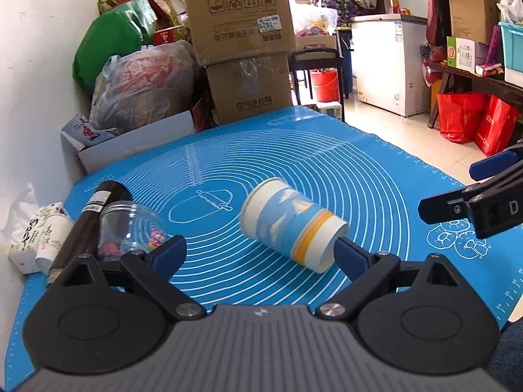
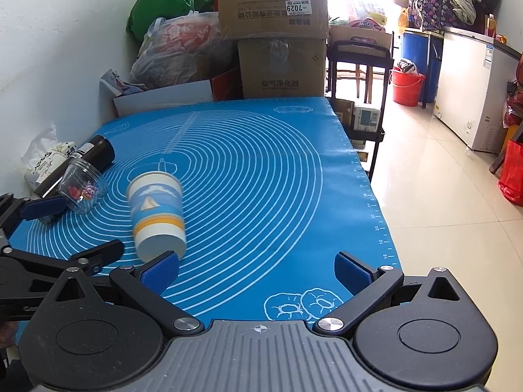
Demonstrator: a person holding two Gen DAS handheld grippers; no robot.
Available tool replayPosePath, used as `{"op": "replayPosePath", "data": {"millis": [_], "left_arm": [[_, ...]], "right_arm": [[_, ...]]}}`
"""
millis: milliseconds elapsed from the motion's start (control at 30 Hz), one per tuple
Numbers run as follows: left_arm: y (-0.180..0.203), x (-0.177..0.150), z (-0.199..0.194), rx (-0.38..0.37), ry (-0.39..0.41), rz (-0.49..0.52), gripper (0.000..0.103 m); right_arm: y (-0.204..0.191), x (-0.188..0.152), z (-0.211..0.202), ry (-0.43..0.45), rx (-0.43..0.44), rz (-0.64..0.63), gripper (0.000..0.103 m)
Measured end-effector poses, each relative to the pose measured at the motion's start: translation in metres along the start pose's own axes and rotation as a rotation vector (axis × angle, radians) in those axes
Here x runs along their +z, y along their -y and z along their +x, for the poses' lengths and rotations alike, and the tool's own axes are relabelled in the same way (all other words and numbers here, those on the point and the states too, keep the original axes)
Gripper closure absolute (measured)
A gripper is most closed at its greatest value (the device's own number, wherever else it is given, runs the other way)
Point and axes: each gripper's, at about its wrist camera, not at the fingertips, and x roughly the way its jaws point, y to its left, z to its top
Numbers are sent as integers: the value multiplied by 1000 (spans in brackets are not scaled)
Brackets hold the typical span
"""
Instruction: Flip cup upside down
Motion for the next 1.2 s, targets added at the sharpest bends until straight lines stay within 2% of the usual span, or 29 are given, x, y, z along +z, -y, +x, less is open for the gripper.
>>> {"op": "replayPosePath", "data": {"millis": [400, 600, 900, 1067, 1200], "left_arm": [[-24, -18, -10, 87, -26, -86, 7], [-37, -26, -13, 116, -34, -125, 7], [-47, -31, -10, 123, -45, -148, 7], [-51, -33, -4, 122, -56, -164, 7], [-52, -35, -2, 120, -60, -169, 7]], "right_arm": [[-8, 6, 4, -18, 20, -42, 0], [-16, 19, 27, -48, 39, -77, 0], [-22, 22, 79, -93, 68, -50, 1], [-28, 22, 93, -87, 61, -61, 16], [-28, 20, 97, -97, 64, -57, 50]]}}
